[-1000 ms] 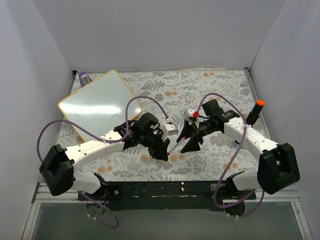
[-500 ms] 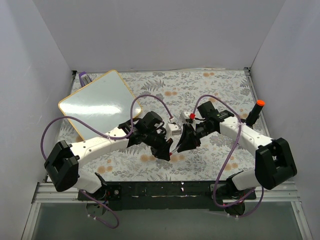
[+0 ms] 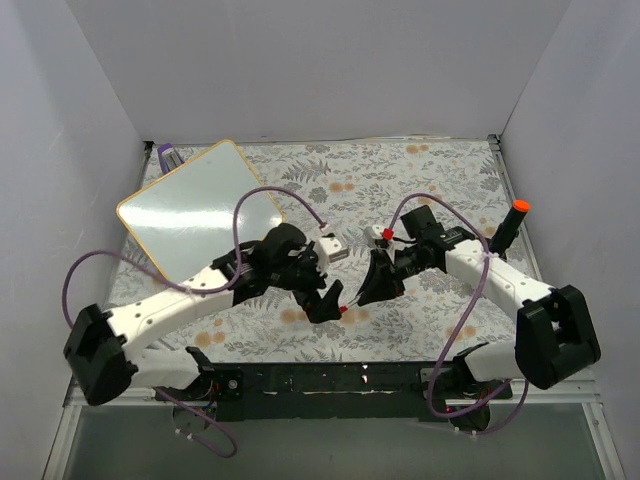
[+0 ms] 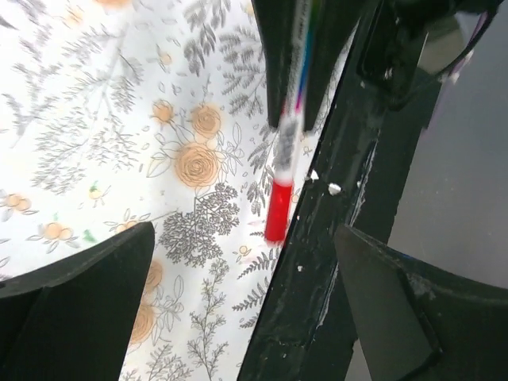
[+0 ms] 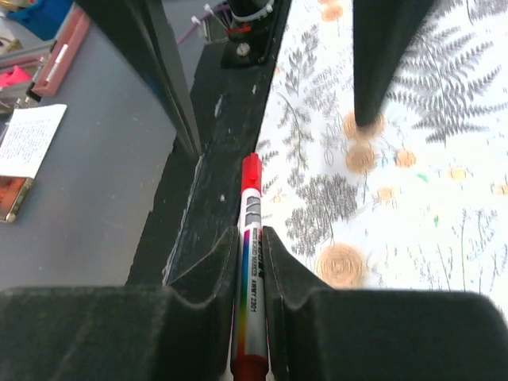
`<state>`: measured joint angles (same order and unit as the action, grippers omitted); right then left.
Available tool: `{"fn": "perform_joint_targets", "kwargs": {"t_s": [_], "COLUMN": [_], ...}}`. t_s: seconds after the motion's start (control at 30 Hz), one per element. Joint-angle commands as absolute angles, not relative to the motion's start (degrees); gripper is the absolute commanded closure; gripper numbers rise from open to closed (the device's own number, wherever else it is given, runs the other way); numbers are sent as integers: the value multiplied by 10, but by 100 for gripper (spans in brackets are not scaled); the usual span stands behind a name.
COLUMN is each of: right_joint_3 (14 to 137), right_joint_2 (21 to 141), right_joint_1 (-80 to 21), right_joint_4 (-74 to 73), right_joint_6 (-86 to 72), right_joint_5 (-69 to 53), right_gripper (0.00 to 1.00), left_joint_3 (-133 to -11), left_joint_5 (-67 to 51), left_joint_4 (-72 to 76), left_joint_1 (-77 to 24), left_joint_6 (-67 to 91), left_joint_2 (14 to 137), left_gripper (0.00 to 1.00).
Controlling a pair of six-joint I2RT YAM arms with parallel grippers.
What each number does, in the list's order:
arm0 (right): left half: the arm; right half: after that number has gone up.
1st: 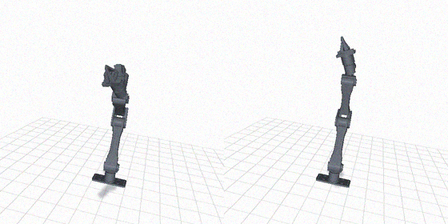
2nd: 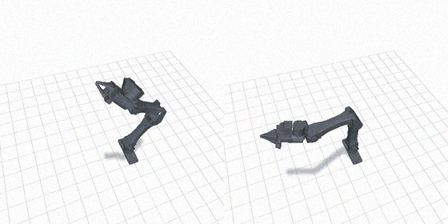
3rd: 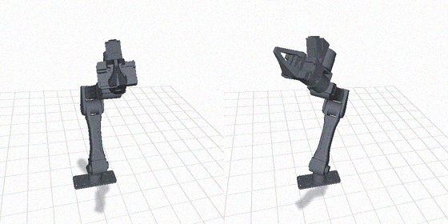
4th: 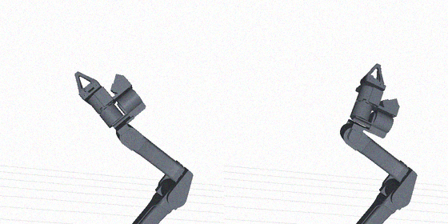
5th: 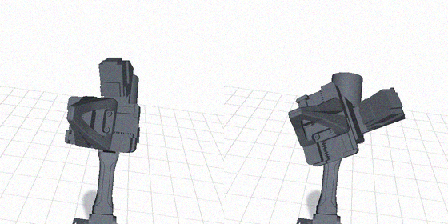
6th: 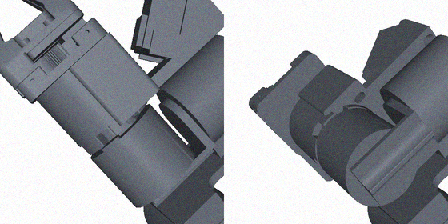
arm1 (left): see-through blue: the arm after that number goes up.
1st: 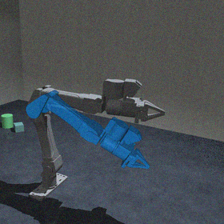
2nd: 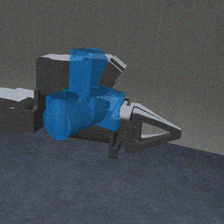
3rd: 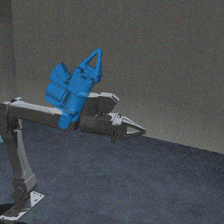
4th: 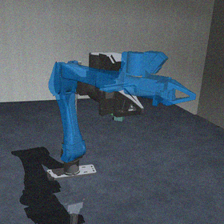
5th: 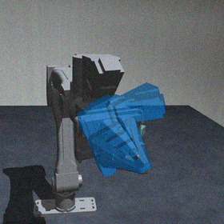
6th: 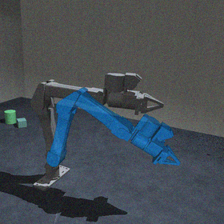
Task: Write a sentence on the whiteboard
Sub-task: Pass from the left arm to the right, then pass from the right arm to the left
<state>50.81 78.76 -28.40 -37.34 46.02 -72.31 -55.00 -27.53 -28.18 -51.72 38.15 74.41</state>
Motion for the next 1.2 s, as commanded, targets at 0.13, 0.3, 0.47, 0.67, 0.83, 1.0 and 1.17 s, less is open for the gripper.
{"fn": "perform_joint_targets", "kwargs": {"t_s": [0.13, 0.3, 0.47, 0.67, 0.83, 1.0, 1.17], "right_joint_3": [417, 348, 321, 304, 302, 301, 298], "right_joint_2": [676, 626, 600, 586, 591, 592, 594], "right_joint_1": [-193, -173, -169, -163, -163, -163, -163], "right_joint_4": [-124, 23, 87, 115, 126, 130, 132], "right_joint_6": [219, 52, 4, -20, -22, -23, -19], "right_joint_5": [-736, -732, -725, -737, -754, -766, -773], "right_gripper": [99, 99, 99, 99, 99, 99, 99], "left_joint_3": [-360, -278, -315, -368, -398, -423, -432], "left_joint_5": [-178, -231, -301, -294, -305, -310, -309], "left_joint_4": [-4, 110, 125, 103, 98, 77, 56], "left_joint_1": [-511, -510, -521, -546, -553, -554, -554], "left_joint_6": [542, 580, 540, 469, 450, 435, 420], "left_joint_2": [414, 408, 527, 624, 676, 708, 726], "left_gripper": [2, 8, 18, 20, 26, 40, 52]}}
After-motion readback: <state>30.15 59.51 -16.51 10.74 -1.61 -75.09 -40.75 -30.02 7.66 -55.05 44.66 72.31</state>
